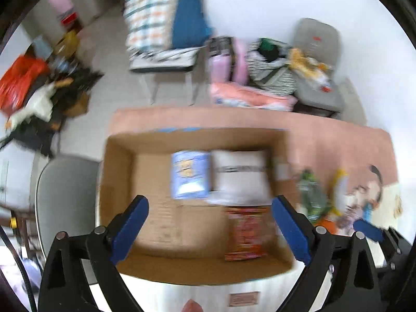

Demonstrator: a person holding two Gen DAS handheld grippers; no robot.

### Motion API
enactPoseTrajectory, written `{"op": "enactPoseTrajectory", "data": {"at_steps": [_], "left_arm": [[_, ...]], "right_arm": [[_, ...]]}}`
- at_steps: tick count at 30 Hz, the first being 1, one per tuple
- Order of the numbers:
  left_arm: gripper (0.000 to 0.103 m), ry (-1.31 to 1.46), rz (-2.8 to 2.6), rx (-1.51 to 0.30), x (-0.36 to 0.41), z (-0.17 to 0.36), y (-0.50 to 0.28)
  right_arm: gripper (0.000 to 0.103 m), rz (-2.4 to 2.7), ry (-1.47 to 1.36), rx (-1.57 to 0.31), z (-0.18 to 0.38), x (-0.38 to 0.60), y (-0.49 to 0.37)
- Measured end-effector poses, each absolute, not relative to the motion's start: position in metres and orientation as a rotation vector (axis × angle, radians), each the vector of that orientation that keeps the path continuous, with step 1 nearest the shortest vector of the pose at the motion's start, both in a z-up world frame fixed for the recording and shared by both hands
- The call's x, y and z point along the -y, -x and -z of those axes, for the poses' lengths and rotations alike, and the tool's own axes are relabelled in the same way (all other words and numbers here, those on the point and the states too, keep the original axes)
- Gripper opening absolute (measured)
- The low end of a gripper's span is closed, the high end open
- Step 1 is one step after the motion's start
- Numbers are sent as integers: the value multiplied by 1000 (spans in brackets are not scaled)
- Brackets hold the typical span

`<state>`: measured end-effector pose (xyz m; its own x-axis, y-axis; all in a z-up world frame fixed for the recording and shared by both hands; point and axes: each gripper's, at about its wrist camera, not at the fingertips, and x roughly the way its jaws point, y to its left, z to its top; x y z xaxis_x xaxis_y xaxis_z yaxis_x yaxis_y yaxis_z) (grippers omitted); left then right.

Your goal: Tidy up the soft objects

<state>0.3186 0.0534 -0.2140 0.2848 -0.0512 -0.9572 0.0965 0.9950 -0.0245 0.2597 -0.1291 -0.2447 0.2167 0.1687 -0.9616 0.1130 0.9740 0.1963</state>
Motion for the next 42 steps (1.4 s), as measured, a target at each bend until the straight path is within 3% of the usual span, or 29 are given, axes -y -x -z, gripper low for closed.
{"op": "enactPoseTrajectory", "data": {"at_steps": [5,10,13,20,23,31,35,42], "left_arm": [[97,3,264,-1352,43,215,-325],[96,52,343,-1612,123,293,-348],[86,39,294,-1734,153,345,-361],[82,-2,186,-1893,181,421,-380],[82,-19,147,-1931,183,440,-387],[82,-85,101,-1966,188,461,-397],[82,-140,115,-1954,198,463,-392],[83,-140,166,-1945,198,449,-383]], "right_arm": [[103,90,-299,-1335,229,234,-253],[103,188,-362,-1379,254,332,-253],[101,176,-426,-1424,286,368,-260],[78,121,-515,-1536,366,386,-279],[77,110,-519,-1562,391,384,-286],[76,72,-511,-1606,431,360,-310],[56,79,-471,-1642,446,345,-317],[56,87,-403,-1679,448,353,-306]]}}
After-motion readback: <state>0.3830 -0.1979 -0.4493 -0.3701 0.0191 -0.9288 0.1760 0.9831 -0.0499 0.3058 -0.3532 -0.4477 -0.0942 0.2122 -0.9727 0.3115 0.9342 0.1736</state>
